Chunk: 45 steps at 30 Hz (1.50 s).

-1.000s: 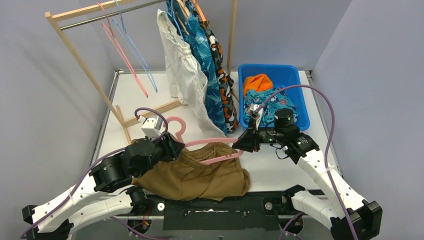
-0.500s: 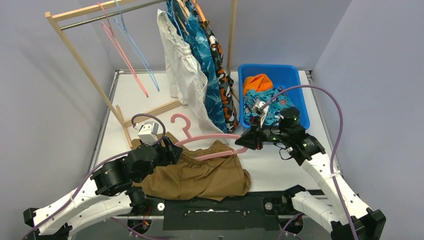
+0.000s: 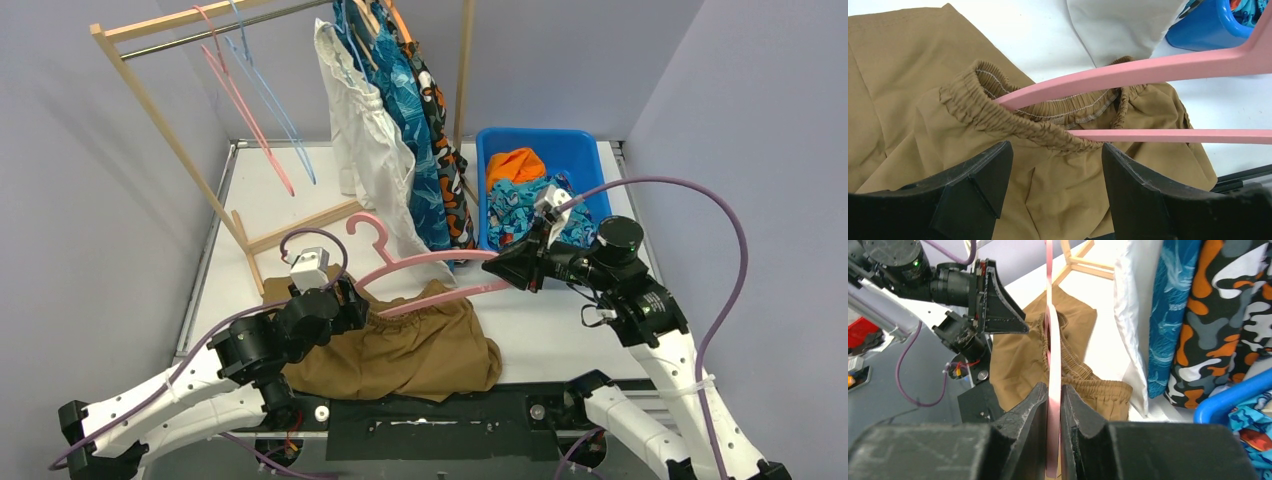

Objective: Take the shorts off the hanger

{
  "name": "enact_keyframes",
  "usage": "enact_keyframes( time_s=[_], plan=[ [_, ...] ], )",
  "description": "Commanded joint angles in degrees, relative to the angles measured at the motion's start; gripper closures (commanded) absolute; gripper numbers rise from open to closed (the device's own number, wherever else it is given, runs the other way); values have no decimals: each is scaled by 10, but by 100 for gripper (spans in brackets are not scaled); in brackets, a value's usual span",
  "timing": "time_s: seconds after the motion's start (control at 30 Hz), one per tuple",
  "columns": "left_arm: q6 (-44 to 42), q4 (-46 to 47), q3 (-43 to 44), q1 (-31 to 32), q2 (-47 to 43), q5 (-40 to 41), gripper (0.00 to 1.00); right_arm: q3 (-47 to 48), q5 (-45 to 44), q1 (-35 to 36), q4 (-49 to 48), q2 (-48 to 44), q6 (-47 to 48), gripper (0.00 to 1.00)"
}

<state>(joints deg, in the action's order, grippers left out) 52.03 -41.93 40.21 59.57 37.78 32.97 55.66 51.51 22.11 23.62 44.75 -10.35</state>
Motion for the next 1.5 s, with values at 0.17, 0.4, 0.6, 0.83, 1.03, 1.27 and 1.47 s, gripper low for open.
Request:
enact_keyframes(
  time_s=[0.17,0.4,0.6,0.83,1.03,1.27,1.47],
  plan=[
    [27,5,7,1,-26,34,35,53,-104,-4,-32,-39,-41,100],
    [-25,92,-1,1,-37,-7,35,46,-79,-3,-16,-15,-50,100],
    [-147,249,-2,1,23,-10,35,31,-80,-2,-16,-7,-55,100],
    [-326,404,-47,0,103,9,35,35,-86,-2,3,-5,-55,100],
    [-417,480,-81,-5,124,4,36,32,-88,-2,17,-3,-56,100],
    [-475,522,-116,-27,124,-20,52,33,-61,-2,13,3,-61,99],
    [-502,580,-151,-30,109,-38,71,59,-50,-2,96,29,-27,88]
  ],
)
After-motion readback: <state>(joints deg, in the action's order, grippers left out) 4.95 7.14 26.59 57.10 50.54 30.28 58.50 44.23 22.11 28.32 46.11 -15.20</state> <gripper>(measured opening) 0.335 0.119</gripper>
